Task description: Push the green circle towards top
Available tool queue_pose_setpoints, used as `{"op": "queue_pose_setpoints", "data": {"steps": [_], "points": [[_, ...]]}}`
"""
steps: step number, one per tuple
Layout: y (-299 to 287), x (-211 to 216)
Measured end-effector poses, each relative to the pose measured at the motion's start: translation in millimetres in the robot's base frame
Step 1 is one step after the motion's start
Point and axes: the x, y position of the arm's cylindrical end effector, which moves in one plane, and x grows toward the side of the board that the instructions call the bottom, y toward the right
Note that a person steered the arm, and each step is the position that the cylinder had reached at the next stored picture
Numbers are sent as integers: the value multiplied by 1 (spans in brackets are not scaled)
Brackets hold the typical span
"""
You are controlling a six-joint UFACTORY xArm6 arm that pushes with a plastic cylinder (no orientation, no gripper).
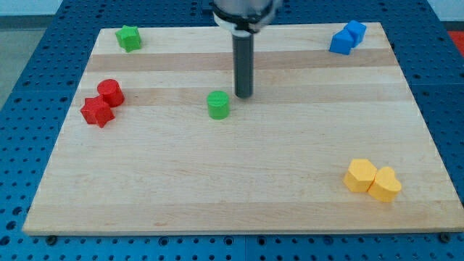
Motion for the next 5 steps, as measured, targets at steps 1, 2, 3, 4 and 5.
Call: {"op": "queue_pose_setpoints", "data": {"steps": [1,2,3,4,5], "points": [[-1,43],[-14,59],[-20,53],[-30,46],[-41,38]]}}
